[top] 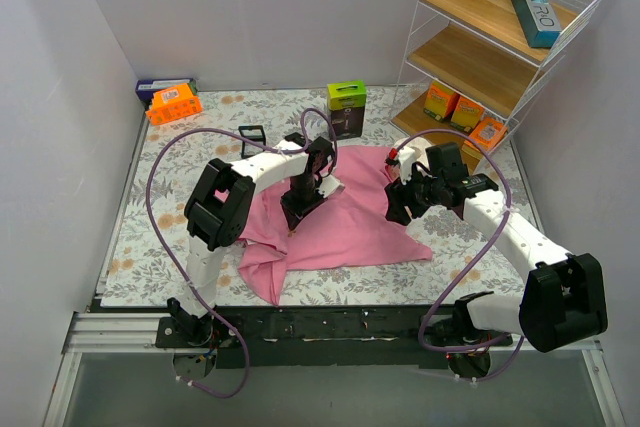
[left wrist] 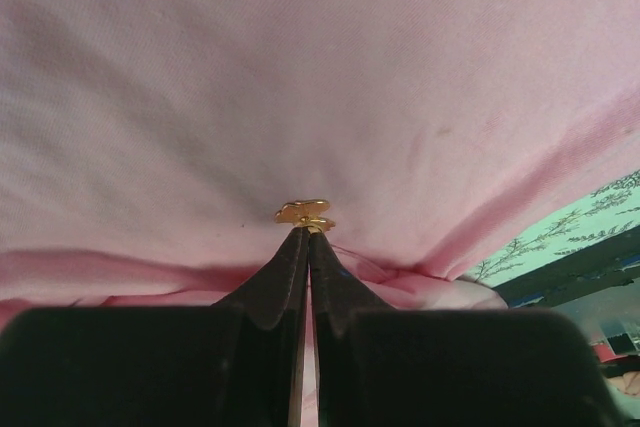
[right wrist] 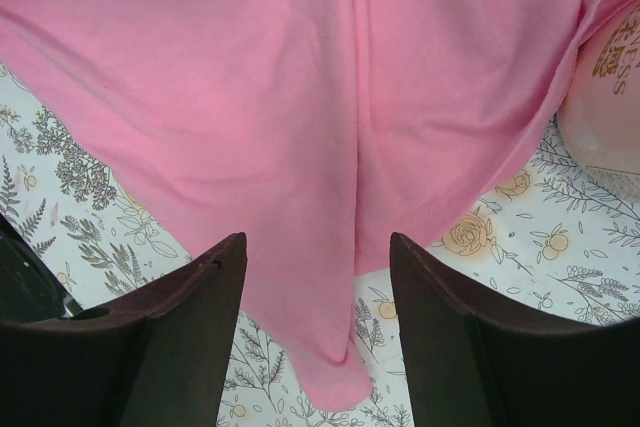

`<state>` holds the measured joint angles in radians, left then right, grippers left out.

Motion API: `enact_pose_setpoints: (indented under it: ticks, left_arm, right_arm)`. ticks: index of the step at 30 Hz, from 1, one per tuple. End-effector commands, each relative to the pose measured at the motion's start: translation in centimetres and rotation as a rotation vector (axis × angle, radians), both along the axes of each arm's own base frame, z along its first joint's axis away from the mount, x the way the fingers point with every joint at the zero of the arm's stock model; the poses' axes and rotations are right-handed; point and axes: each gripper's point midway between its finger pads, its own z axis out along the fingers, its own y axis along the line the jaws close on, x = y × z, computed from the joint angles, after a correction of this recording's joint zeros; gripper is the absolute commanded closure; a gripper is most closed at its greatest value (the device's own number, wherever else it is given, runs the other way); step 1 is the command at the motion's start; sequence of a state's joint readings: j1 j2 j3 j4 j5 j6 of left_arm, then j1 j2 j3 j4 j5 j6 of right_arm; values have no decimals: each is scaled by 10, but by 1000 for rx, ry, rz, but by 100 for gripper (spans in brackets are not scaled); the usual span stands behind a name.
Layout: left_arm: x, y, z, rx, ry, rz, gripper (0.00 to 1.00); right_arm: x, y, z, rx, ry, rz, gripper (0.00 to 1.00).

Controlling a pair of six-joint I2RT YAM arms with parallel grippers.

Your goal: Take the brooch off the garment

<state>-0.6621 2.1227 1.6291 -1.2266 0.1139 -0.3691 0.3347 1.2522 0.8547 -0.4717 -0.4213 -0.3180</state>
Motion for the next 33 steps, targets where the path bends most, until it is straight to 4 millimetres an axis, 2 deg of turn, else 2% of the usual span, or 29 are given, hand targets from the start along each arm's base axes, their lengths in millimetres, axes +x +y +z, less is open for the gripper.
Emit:
enact_pose_setpoints:
  ticks: [1, 10, 16, 27, 33]
  left_arm:
    - [-3, 0, 8, -25, -4, 12, 100]
    - [-4, 1, 9, -23, 1, 13, 100]
    - [0, 0, 21, -38, -36, 14, 100]
    - [-4, 3, 17, -28, -25, 13, 100]
    - [2, 2, 30, -42, -68, 13, 100]
  right_arm:
    - [9, 3, 12, 14, -33, 5, 33]
    - [9, 3, 13, 14, -38, 4, 33]
    - [9, 3, 13, 15, -38, 5, 33]
    - [8, 3, 14, 18, -37, 7, 33]
    - [8, 3, 13, 16, -36, 6, 33]
